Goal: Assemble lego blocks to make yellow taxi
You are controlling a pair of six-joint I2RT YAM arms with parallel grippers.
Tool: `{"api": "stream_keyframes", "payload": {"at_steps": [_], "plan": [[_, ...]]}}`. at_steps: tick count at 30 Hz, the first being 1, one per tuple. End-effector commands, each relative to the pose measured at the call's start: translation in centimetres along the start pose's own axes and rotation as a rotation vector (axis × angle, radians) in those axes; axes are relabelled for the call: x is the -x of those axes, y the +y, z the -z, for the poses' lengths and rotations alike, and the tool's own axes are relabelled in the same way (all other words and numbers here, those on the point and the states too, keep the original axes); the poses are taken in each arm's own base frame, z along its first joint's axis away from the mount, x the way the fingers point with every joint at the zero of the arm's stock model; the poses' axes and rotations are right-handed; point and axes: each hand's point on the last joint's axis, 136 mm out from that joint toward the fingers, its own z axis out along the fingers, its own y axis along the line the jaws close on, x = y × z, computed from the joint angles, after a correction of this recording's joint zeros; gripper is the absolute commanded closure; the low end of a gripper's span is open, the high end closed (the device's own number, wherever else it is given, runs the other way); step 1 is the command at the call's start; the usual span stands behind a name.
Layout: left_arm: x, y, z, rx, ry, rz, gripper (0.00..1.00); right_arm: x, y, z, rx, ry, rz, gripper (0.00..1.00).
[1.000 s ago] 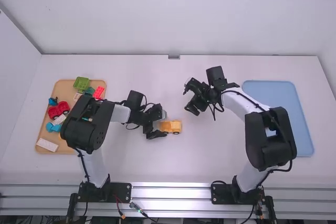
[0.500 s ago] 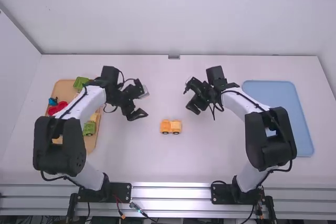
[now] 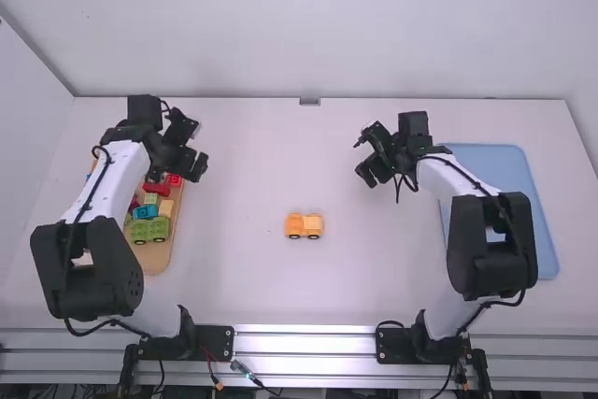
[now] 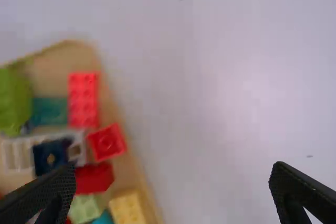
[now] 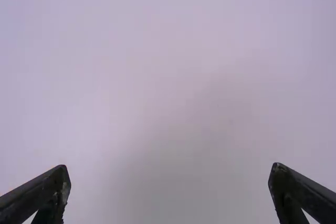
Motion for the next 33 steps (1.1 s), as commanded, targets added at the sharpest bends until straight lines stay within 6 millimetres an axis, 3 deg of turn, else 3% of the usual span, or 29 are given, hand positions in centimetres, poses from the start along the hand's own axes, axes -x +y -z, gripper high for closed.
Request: {"api": "stream_keyframes", "payload": {"at_steps": [1, 12, 21, 26, 33], "plan": [[-2.3, 2.6, 0.4, 0.143, 0.087, 0.081, 0.01, 0.5, 0.0, 0.4, 0.016, -0.023, -0.013, 0.01], [-6.4, 3.5, -0.8, 0.004, 0.17, 0.24, 0.0, 0.3, 0.1, 0.4, 0.015, -0.012, -0.007, 0.01], [-8.6, 3.4, -4.5, -0.028, 0.282, 0.223, 0.13, 0.2, 0.0, 0.4, 0.014, -0.011, -0.003, 0.01], [-9.4, 3.7, -5.5, -0.032, 0.305, 0.272, 0.25, 0.3, -0.1, 0.4, 0.01, -0.016, -0.001, 0.01], [-9.9, 3.5, -6.2, -0.045, 0.325, 0.288, 0.3, 0.2, 0.0, 0.4, 0.012, -0.008, 0.023, 0.01]]}}
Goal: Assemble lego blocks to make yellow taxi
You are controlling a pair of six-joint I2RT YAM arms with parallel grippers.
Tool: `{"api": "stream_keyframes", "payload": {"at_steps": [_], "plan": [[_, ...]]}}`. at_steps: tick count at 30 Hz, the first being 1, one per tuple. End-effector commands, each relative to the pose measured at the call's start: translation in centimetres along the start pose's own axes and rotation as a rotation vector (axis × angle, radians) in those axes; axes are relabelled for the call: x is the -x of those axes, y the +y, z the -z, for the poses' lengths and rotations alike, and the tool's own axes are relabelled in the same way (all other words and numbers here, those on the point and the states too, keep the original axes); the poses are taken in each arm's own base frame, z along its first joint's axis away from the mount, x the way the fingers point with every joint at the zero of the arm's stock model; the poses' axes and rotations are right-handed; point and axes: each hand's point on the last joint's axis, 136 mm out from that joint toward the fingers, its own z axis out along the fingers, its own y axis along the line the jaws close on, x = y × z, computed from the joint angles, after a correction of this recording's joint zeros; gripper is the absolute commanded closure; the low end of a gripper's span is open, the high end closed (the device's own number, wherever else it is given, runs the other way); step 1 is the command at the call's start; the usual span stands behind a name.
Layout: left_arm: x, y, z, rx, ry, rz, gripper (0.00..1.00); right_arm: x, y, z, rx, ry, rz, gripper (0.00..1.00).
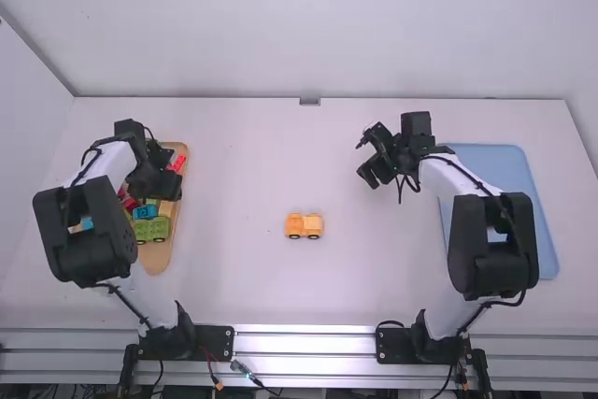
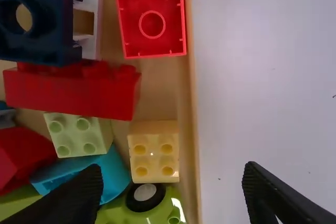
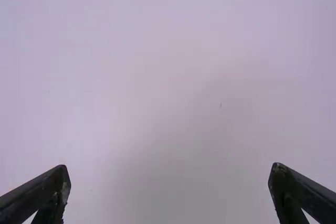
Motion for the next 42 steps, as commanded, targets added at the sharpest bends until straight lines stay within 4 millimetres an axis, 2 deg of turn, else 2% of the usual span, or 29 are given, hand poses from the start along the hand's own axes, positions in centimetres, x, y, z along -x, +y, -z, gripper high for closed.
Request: {"api": "stream_keyframes", "payload": {"at_steps": [1, 5, 8, 28, 32, 38, 42], "plan": [[-0.3, -0.2, -0.5, -0.017, 0.012, 0.014, 0.32, 0.5, 0.0, 0.3, 0.001, -0.012, 0.01, 0.01], [-0.7, -0.1, -1.0, -0.007, 0.018, 0.009, 0.38, 0.5, 0.0, 0.3, 0.001, -0.012, 0.011, 0.01], [-1.4, 0.2, -1.3, 0.005, 0.038, 0.016, 0.39, 0.5, 0.0, 0.3, 0.001, -0.012, 0.011, 0.01], [-2.6, 0.6, -2.5, 0.049, 0.064, 0.058, 0.44, 0.5, 0.1, 0.3, 0.004, -0.009, 0.03, 0.01], [-3.0, 1.2, -2.7, 0.052, 0.059, 0.08, 0.49, 0.5, 0.1, 0.3, 0.004, -0.009, 0.03, 0.01], [-3.2, 1.0, -2.9, -0.057, 0.017, 0.093, 0.5, 0.5, 0.1, 0.3, 0.003, -0.009, 0.03, 0.01], [-3.3, 1.2, -2.9, -0.064, 0.012, 0.102, 0.5, 0.5, 0.1, 0.3, 0.004, -0.009, 0.03, 0.01]]}}
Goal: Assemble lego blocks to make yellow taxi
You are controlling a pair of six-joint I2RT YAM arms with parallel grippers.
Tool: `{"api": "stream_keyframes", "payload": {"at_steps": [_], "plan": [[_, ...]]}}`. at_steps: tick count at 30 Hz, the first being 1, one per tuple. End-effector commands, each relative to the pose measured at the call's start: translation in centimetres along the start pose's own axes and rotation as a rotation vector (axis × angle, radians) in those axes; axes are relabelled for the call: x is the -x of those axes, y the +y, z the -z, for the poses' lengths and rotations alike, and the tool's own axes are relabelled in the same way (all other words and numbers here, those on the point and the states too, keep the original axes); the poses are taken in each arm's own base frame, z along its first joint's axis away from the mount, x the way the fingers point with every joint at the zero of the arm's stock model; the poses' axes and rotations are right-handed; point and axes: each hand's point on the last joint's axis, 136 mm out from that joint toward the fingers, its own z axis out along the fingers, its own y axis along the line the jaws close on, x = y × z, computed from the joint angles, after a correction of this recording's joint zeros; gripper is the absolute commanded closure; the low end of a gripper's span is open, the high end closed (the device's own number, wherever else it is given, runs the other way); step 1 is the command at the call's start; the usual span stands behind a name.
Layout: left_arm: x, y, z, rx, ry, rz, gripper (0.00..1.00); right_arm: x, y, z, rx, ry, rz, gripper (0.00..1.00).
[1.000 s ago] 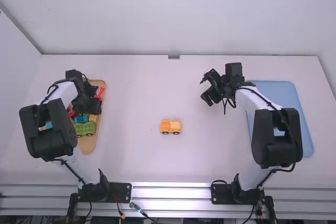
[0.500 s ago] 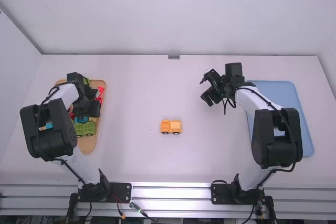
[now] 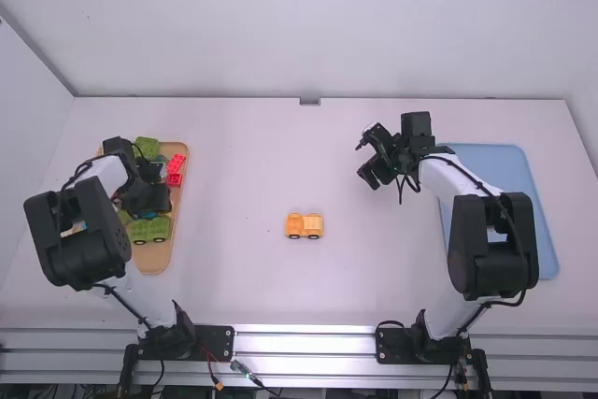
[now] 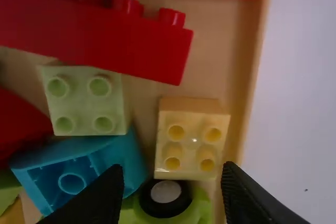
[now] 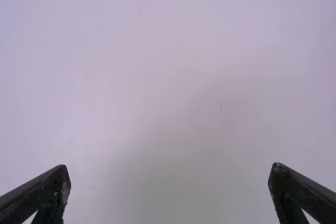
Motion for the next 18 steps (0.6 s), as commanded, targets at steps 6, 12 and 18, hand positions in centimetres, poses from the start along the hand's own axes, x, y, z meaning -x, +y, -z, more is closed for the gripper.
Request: {"api": "stream_keyframes", "payload": {"at_steps": [6, 12, 18], "plan": [[-0.33, -1.17, -0.49, -0.051, 0.01, -0.047, 0.53, 0.56, 0.04, 0.27, 0.001, -0.012, 0.004, 0.01], [-0.23, -1.42, -0.5, -0.055, 0.007, -0.074, 0.55, 0.55, 0.02, 0.28, 0.0, -0.012, 0.003, 0.01], [-0.22, -1.3, -0.51, -0.054, 0.005, -0.072, 0.57, 0.56, 0.06, 0.27, 0.001, -0.012, 0.004, 0.01]]}}
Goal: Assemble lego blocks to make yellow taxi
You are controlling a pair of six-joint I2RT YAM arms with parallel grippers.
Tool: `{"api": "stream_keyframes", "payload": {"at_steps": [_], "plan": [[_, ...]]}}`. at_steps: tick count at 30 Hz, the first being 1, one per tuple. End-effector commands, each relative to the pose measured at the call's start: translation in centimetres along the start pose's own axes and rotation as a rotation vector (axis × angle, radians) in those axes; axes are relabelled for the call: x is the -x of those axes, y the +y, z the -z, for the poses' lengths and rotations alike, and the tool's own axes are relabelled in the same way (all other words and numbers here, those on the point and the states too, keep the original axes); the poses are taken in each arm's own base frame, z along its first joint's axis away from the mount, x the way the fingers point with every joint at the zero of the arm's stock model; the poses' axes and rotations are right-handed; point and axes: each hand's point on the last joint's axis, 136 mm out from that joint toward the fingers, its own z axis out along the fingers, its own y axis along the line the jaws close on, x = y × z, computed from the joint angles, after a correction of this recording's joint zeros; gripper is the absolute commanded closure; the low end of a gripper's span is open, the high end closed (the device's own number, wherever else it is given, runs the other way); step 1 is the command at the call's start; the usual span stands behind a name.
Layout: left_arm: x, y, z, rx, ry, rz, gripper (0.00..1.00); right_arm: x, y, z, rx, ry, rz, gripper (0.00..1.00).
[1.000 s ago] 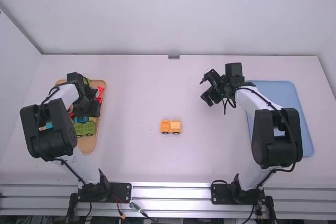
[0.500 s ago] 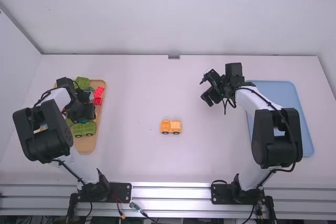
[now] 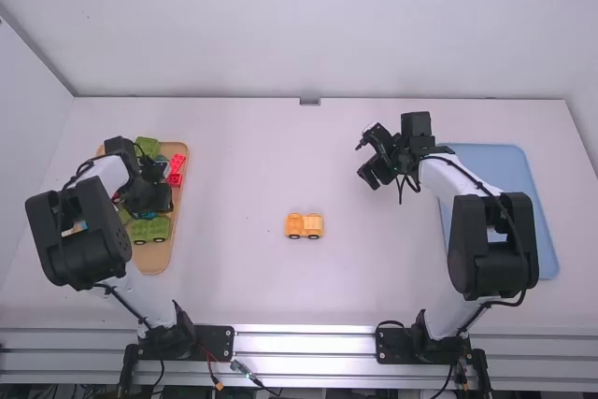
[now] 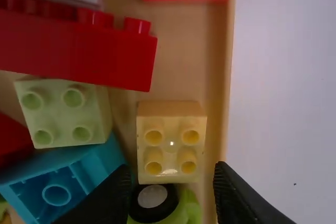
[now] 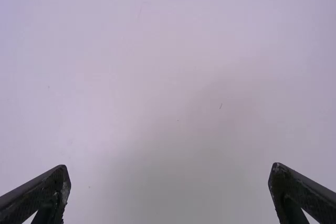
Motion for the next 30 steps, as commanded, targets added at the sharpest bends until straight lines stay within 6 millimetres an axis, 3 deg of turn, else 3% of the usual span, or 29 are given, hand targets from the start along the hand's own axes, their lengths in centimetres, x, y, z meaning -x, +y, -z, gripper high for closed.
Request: {"api": "stream_keyframes", "payload": {"at_steps": [1, 9, 30], "plan": [[-0.5, -0.3, -0.5, -0.019, 0.014, -0.006, 0.57, 0.6, 0.1, 0.3, 0.001, -0.012, 0.002, 0.01], [-0.9, -0.7, -2.0, -0.007, -0.003, -0.056, 0.58, 0.6, 0.1, 0.3, 0.002, -0.012, 0.003, 0.01], [-1.3, -0.2, -2.2, 0.025, 0.01, -0.039, 0.63, 0.6, 0.0, 0.3, 0.001, -0.012, 0.002, 0.01]]}}
